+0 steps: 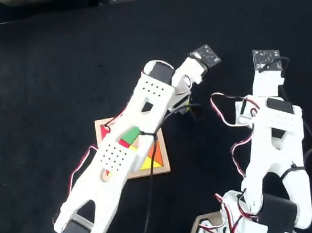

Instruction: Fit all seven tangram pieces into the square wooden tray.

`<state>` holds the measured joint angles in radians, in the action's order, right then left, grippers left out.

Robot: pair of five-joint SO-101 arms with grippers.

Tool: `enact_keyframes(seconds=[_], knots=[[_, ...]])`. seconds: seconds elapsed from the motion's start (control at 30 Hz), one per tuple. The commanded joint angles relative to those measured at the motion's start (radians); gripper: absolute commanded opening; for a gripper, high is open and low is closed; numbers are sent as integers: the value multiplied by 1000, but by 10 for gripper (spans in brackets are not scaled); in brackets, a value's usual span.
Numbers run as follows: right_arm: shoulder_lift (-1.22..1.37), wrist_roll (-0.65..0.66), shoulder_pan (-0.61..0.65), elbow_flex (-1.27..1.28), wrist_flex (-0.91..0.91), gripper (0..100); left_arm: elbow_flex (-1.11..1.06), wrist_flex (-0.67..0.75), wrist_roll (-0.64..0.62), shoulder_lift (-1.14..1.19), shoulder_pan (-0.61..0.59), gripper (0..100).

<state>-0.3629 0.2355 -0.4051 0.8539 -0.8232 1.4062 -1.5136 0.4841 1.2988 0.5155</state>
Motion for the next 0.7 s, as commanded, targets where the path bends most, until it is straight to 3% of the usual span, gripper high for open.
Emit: enact_keyframes(seconds=[0.0, 0.17, 0.37, 0.67], knots=[[-33, 3, 17, -5, 17, 11, 33, -2, -6, -6, -1, 199], [-33, 3, 12, -2, 37, 11, 27, -5, -9, -6, 4, 191], [-33, 0, 9, -4, 38, 11, 27, -5, -8, -6, 18, 37], [-33, -5, 8, -4, 46, 11, 35, -41, -14, -9, 22, 39]])
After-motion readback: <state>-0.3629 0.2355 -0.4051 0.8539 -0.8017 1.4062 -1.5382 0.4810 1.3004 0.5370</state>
